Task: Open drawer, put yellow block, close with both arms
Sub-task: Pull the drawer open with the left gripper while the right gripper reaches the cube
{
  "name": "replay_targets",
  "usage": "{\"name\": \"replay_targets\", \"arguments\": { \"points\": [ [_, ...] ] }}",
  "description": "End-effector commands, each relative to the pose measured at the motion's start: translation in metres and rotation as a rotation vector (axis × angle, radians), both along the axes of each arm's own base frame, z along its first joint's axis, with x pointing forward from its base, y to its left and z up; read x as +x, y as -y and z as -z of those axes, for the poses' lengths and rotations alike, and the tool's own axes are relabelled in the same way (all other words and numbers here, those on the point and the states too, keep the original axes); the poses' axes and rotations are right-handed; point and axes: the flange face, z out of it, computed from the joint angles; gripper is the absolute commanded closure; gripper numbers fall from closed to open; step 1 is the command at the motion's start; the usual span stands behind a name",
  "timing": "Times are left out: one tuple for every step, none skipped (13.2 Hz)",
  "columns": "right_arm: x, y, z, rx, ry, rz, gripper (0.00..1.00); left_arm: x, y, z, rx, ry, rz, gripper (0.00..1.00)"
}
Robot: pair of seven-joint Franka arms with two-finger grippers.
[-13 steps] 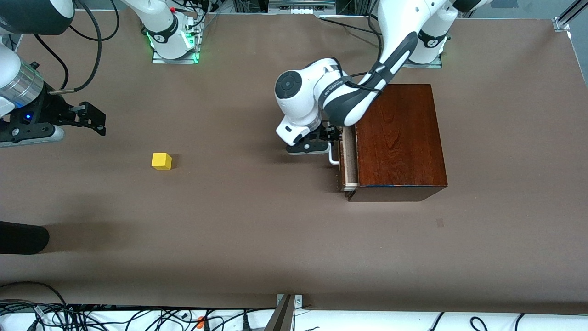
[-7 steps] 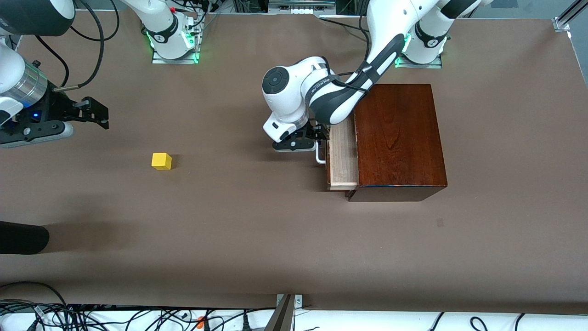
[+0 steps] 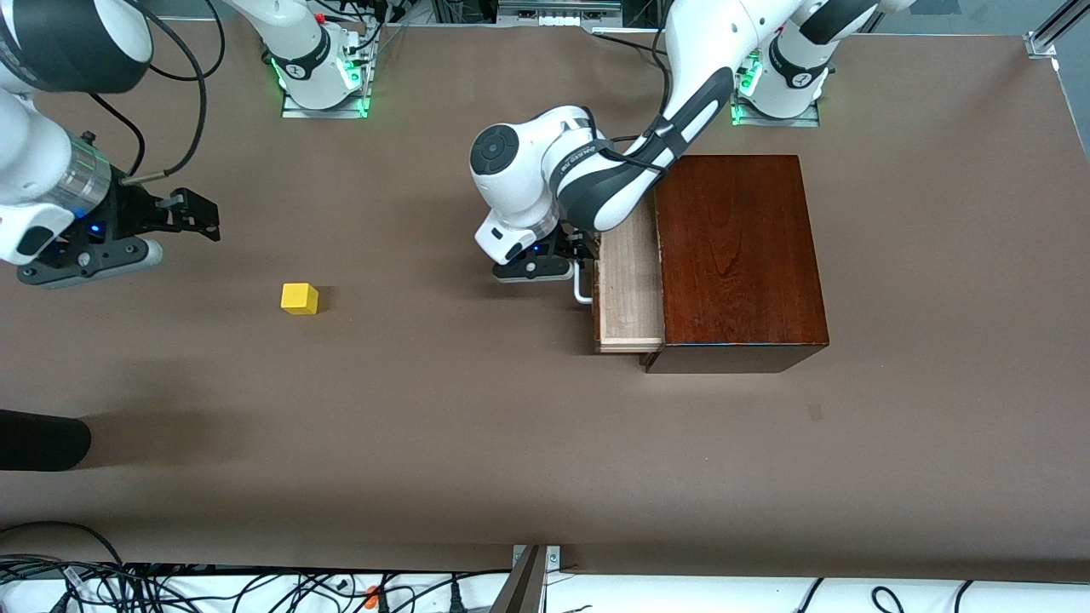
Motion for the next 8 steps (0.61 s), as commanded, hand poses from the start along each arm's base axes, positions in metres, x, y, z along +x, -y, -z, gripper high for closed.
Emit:
{"name": "replay_targets", "arguments": {
  "points": [
    [0.010,-0.001,0.015,0.012,-0.017,-0.013,0.00,-0.004,0.038,-0.001,-0.088,0.032,-0.002,0.00],
    [0.017,0.000,0.032,0.010,-0.034,-0.008,0.00,-0.002,0.040,-0.003,-0.097,0.035,-0.008,0.00],
    [0.024,0.000,0.054,0.011,-0.066,-0.004,0.00,-0.002,0.044,-0.005,-0.105,0.041,-0.017,0.00],
    [0.025,0.003,0.056,0.029,-0.070,0.006,0.00,-0.002,0.045,-0.007,-0.108,0.044,-0.022,0.00],
    [0.026,0.005,0.060,0.030,-0.078,0.009,0.00,-0.002,0.047,-0.009,-0.115,0.048,-0.022,0.00],
    [0.025,0.005,0.065,0.030,-0.087,0.002,0.00,-0.002,0.048,-0.010,-0.124,0.053,-0.021,0.00],
    [0.024,0.006,0.072,0.030,-0.100,-0.003,0.00,-0.002,0.049,-0.010,-0.131,0.054,-0.020,0.00],
    [0.023,0.008,0.078,0.029,-0.109,0.001,0.00,-0.001,0.050,-0.012,-0.136,0.058,-0.020,0.00]
  ]
}}
